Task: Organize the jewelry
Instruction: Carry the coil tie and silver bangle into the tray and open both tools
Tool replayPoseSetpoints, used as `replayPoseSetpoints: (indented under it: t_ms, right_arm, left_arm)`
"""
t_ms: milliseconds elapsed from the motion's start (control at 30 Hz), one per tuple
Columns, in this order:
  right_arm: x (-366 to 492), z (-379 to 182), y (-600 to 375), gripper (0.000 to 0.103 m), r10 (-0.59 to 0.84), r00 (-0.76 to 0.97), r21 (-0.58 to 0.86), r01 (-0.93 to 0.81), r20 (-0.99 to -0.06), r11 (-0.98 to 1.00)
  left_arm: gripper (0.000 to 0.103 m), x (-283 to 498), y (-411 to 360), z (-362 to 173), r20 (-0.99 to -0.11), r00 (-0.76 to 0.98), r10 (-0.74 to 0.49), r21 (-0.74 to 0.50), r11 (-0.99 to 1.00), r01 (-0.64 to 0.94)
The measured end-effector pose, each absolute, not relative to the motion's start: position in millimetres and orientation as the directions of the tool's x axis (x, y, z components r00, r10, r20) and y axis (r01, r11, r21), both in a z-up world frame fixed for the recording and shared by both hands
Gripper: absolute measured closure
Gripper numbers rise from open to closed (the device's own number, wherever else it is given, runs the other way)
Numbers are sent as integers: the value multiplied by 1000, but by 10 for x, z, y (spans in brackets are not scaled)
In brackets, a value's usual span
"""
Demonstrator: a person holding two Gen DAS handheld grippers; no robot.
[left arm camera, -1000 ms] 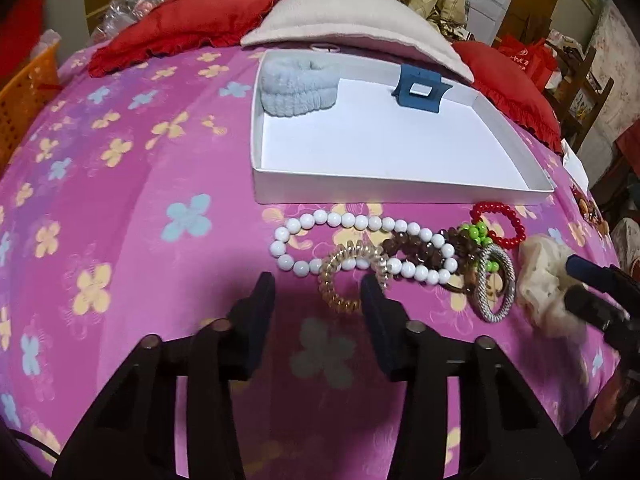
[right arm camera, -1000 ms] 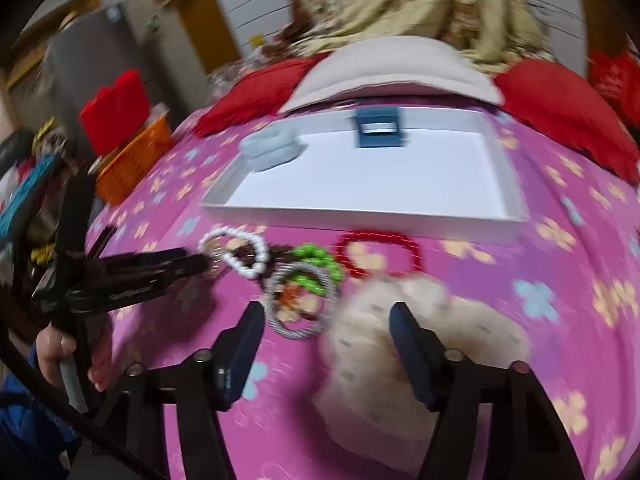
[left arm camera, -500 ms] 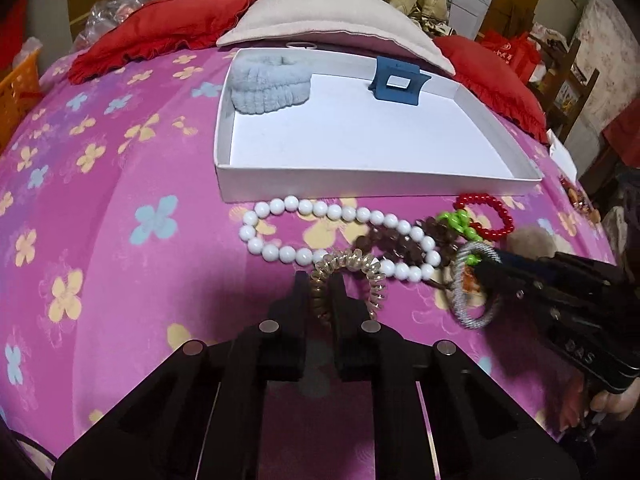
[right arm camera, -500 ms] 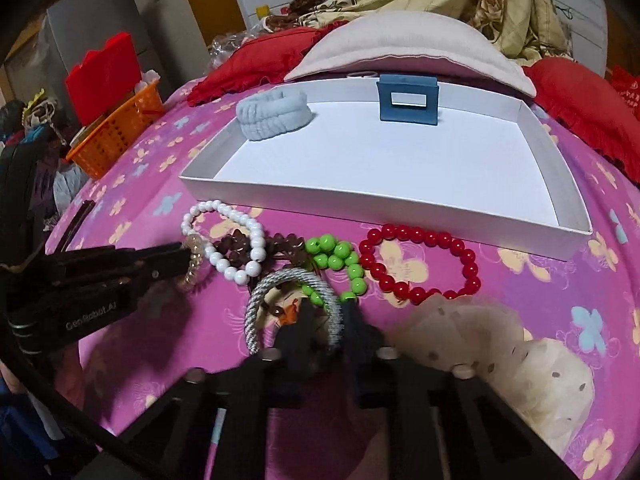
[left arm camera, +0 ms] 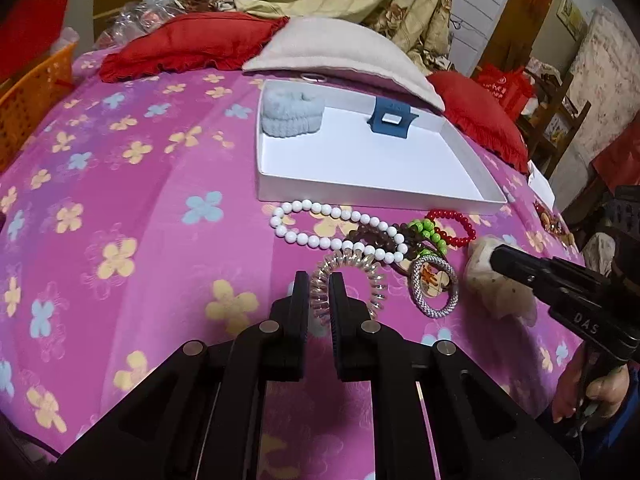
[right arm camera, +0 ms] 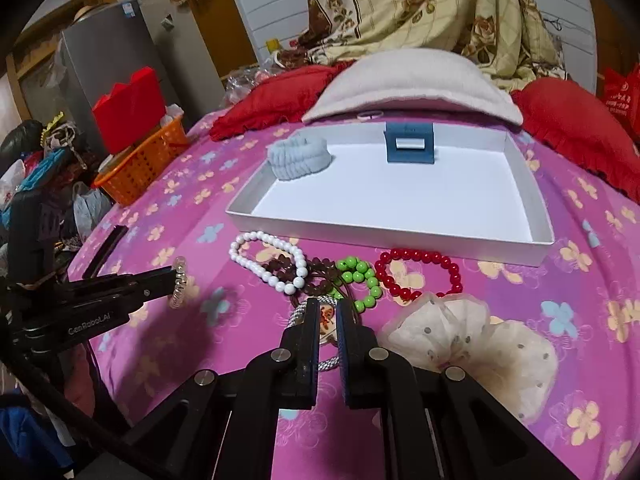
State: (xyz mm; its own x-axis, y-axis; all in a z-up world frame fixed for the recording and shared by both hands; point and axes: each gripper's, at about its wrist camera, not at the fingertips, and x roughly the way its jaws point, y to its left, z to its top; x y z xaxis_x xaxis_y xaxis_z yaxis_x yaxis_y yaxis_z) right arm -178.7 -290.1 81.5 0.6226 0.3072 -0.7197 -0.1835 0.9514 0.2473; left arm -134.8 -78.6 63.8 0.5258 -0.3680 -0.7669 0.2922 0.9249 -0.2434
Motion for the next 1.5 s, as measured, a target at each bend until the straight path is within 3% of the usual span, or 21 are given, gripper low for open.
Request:
replayPoseSetpoints:
  t_ms: [133, 200, 233, 267, 367, 600, 733, 800, 933, 1500]
  right_arm:
    - [-1867, 779, -2878, 95, 300, 609, 224, -201, -734, 954]
    - [-1891, 691, -2818, 77, 307, 581, 222, -215, -754, 951]
    - [-1910, 659, -2799, 56, 309, 582, 221, -219, -753, 950]
    - [-1930, 625, -2770, 49, 303, 590, 213, -219, -748, 952]
    - [-1869, 487, -2728, 49, 295, 569, 217, -202, -768, 955]
    - [-1698, 303, -2715, 51, 273, 554, 224, -156, -787, 962]
    - [-1640, 281, -2733, 68, 228, 560, 197, -116, -797, 974]
    - [-1662, 278, -2686, 71, 201, 564, 158, -125, -801, 980]
    - [-1726, 276, -2602, 96, 157, 567, 92, -142, -809, 986]
    - [-1788, 807, -2699, 96, 155, 657, 111, -109, -738, 988]
  left_arm:
    - [95, -1423, -710, 659, -764, 534, -363, -244, 928, 282]
    - [95, -1445, -684, 633, -766, 533, -359, -244, 930, 276]
    - [95, -1453, -669, 603, -770, 529, -357, -246, 931, 270]
    - [95, -1454, -657, 575, -774, 525, -354, -245, 932, 266]
    - [95, -1467, -647, 478, -786, 525, -327, -222, 941, 254]
    - [95, -1451, -568, 219, -809, 508, -297, -204, 951, 231]
    - [94, -1443, -533, 170, -803, 514, -301, -208, 951, 230]
    - [94, -1458, -541, 166, -799, 524, -296, -197, 951, 237]
    - [94, -1527, -585, 151, -781, 560, -276, -155, 955, 254]
    - [94, -1591, -428, 286, -753, 564, -340, -245, 939, 240]
